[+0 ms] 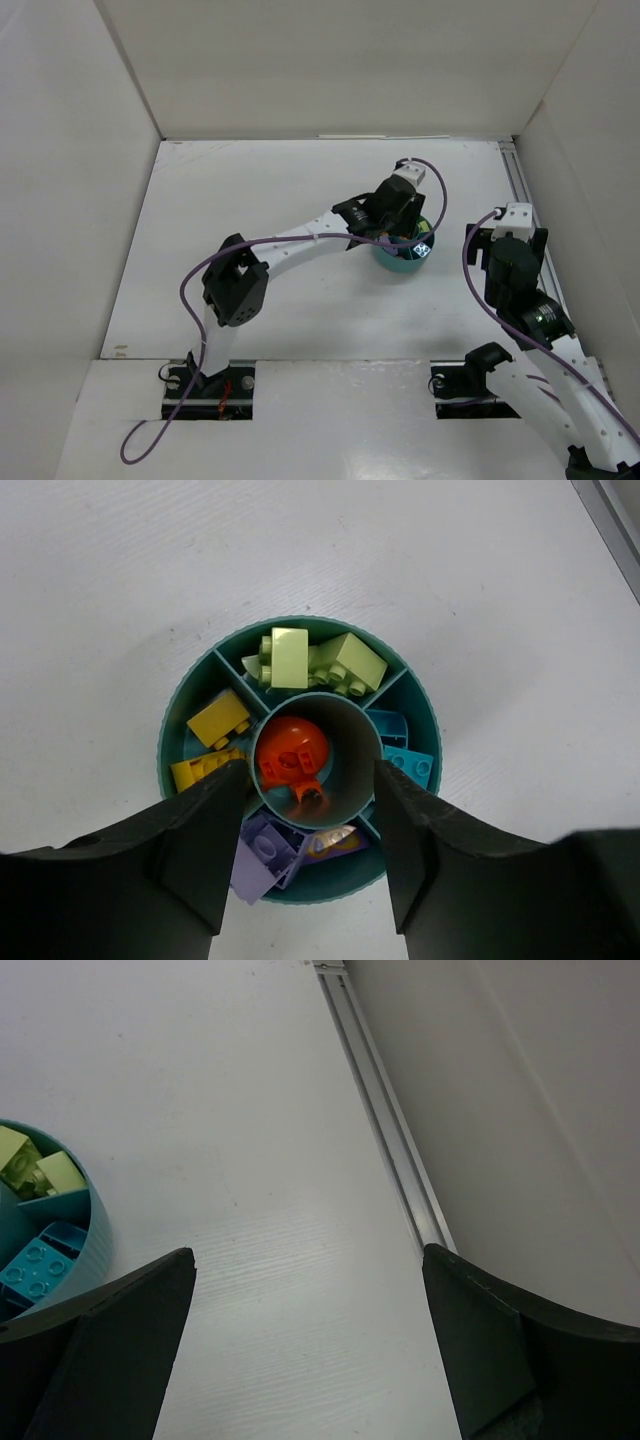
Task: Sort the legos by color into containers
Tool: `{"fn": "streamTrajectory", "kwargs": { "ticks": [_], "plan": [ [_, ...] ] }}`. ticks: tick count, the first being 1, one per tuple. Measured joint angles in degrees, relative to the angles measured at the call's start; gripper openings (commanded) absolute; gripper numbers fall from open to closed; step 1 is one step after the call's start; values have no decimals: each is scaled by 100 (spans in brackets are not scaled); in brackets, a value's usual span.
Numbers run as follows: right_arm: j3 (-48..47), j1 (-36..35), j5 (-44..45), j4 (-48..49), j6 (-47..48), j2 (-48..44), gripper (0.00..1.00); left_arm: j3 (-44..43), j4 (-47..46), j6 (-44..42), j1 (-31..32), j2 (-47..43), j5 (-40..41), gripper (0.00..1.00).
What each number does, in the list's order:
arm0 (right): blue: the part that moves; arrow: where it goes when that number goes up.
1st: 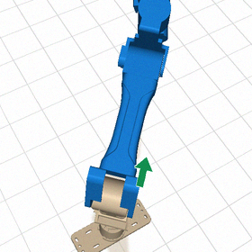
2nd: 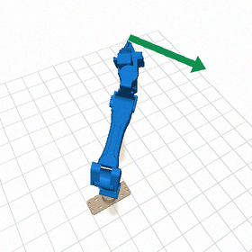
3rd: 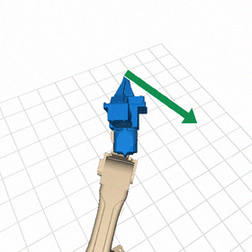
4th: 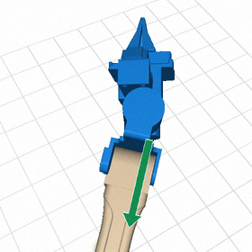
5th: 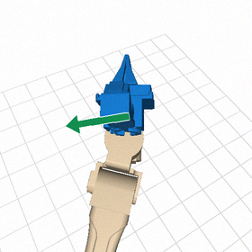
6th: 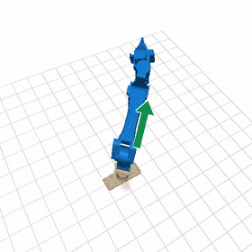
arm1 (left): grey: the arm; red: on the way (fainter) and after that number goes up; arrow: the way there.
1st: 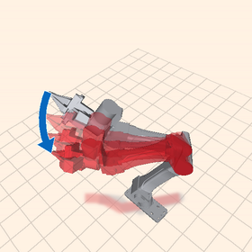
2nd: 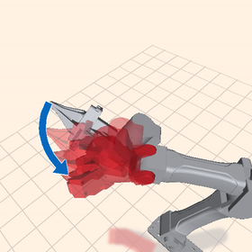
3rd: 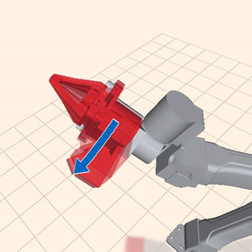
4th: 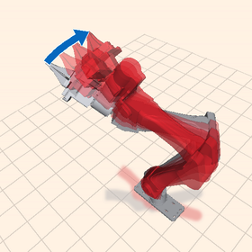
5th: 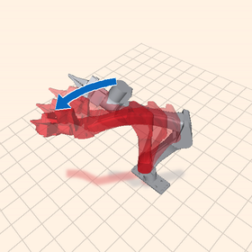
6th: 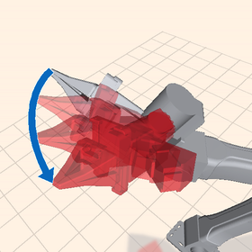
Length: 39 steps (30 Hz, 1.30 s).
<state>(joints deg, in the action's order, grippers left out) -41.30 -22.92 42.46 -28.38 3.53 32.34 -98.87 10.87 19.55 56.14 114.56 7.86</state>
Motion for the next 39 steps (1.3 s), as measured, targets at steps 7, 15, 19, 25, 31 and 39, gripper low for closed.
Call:
{"fn": "streamTrajectory", "kwargs": {
  "ticks": [7,15,19,25,31,39],
  "plan": [
    [7,4,-852,341,544,208,100,1185,-153,68,-227,-1091,195,100],
    [-79,-166,-3106,1086,1652,1687,100,3816,-144,1185,-2046,-3910,890,100],
    [-579,-1078,-3646,1305,2015,2872,100,4811,236,1882,-2656,-4710,1176,100],
    [-2330,-2111,-4238,1751,2264,5364,95,5652,835,2535,-3038,-4885,1187,100],
    [-3764,-2229,-4385,1864,2343,7394,64,5742,984,2922,-3038,-5095,1196,100],
    [-4935,-2236,-4251,1843,2328,8769,49,5906,975,3080,-3038,-5228,1228,100]
  ]
}}
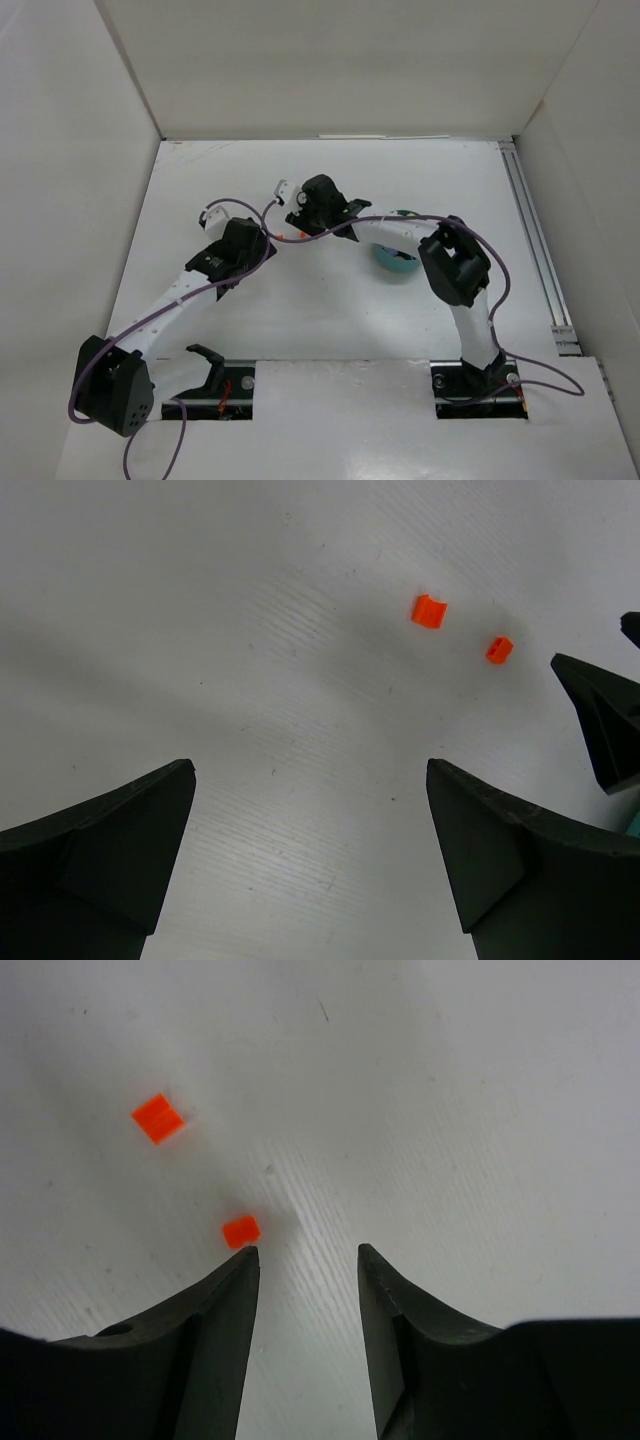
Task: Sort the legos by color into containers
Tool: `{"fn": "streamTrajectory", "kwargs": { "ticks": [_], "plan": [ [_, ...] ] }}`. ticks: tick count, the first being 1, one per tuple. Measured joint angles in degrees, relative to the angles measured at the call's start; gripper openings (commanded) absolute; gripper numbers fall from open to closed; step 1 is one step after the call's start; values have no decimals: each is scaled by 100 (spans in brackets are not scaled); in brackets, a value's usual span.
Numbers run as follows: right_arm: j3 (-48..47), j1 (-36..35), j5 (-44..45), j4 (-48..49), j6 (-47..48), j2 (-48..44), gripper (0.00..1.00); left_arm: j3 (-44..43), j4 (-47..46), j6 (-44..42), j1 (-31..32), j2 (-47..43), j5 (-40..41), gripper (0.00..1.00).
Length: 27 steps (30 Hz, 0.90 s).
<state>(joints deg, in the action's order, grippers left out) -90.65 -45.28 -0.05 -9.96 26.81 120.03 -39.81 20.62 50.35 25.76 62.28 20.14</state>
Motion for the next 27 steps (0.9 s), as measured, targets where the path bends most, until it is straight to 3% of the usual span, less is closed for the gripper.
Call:
{"fn": "streamTrajectory", "kwargs": {
  "ticks": [6,27],
  "plan": [
    [-372,-57,-44,-17,-72,472,49,9,-17,39,-2,0,24,100],
    [-328,-87,-313,-111,-402,680,48,92,-153,-33,-35,0,-94,100]
  ]
}}
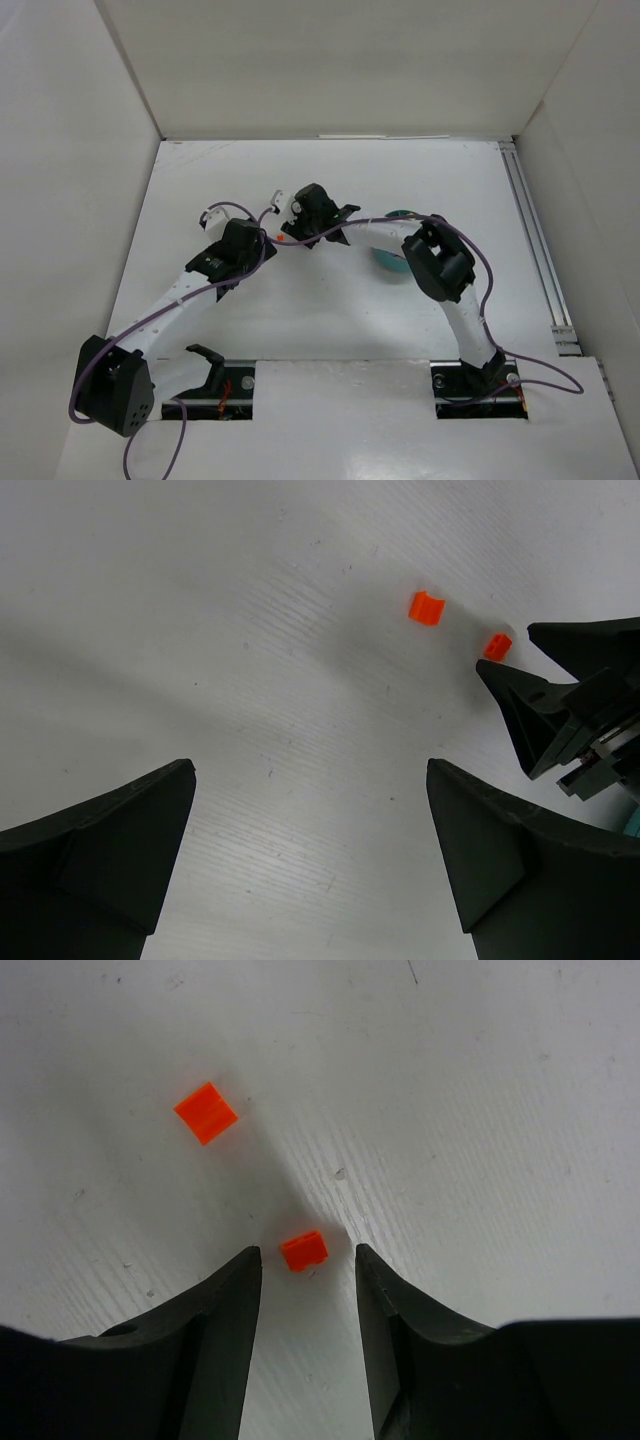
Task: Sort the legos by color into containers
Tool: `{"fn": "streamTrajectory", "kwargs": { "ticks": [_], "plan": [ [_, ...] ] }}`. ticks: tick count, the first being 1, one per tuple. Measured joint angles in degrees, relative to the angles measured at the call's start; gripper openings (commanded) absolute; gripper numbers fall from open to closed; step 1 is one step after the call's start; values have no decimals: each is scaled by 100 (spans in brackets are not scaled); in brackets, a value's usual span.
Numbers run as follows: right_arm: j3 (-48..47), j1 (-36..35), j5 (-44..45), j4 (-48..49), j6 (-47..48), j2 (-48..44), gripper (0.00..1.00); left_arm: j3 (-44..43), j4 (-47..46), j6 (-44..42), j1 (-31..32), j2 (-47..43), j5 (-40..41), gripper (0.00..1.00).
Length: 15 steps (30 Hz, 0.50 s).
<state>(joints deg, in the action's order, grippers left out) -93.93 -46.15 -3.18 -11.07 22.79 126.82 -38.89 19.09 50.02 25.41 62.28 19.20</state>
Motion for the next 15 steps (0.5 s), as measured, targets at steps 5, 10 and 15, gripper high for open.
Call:
{"fn": "streamTrajectory", "kwargs": {
  "ticks": [5,10,15],
  "plan": [
    [0,-2,107,22,-103,39,47,0,0,-2,0,0,0,100],
    [17,-2,175,33,-162,39,37,0,0,0,0,0,0,100],
    [63,-2,195,90,-203,39,25,2,-2,0,0,0,4,100]
  ]
}}
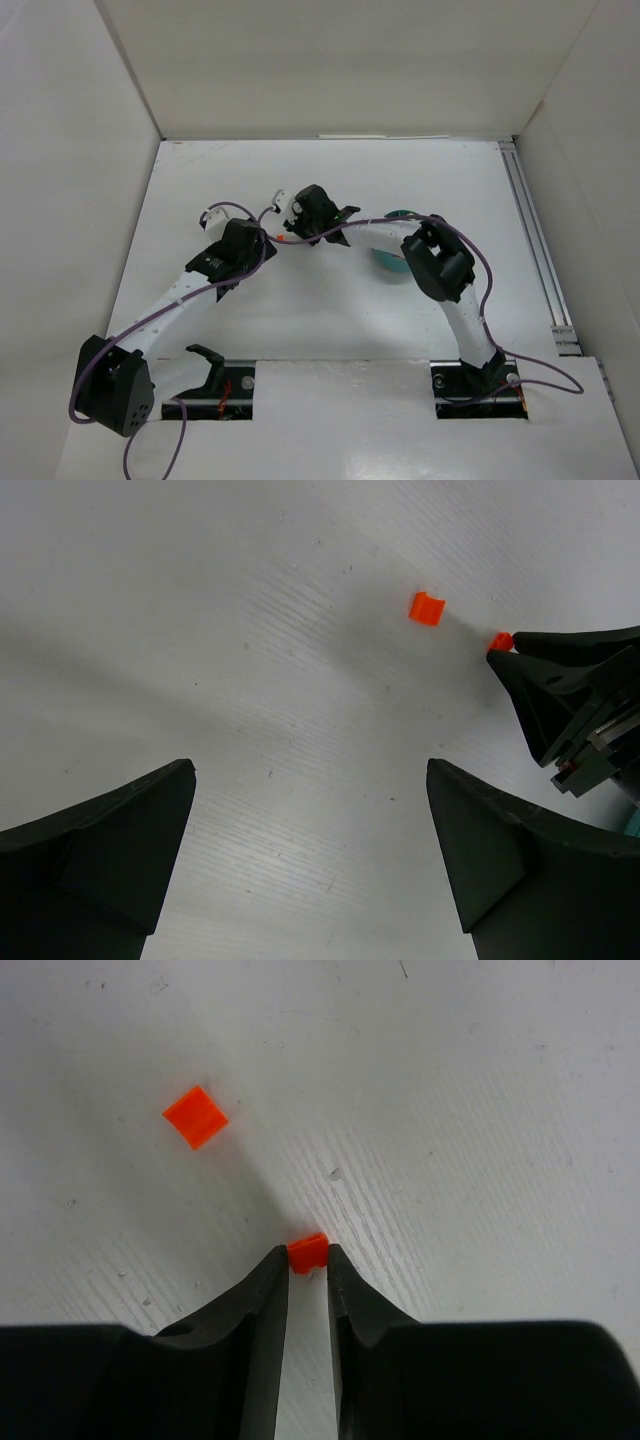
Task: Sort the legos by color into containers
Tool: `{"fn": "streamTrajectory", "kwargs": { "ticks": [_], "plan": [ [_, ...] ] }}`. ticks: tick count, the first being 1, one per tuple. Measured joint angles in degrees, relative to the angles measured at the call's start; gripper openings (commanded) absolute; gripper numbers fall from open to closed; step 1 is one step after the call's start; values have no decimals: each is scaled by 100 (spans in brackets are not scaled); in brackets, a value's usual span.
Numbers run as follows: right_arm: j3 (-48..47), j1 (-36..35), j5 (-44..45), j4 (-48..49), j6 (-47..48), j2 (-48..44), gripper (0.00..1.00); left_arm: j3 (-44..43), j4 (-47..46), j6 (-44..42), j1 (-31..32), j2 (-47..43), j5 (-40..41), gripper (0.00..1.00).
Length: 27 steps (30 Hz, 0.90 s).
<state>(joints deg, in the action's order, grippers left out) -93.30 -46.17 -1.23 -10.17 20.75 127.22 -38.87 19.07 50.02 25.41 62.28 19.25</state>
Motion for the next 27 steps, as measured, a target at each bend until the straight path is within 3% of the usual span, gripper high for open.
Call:
{"fn": "streamTrajectory", "kwargs": {
  "ticks": [6,16,27],
  "plan": [
    [125,-11,20,190,9,-35,10,0,0,-2,0,13,2,100],
    [815,-24,22,162,13,-774,8,0,-39,-20,2,155,-26,100],
    [1932,297,129,317,11,-3042,8,0,-280,-208,2,308,-254,100]
  ]
}}
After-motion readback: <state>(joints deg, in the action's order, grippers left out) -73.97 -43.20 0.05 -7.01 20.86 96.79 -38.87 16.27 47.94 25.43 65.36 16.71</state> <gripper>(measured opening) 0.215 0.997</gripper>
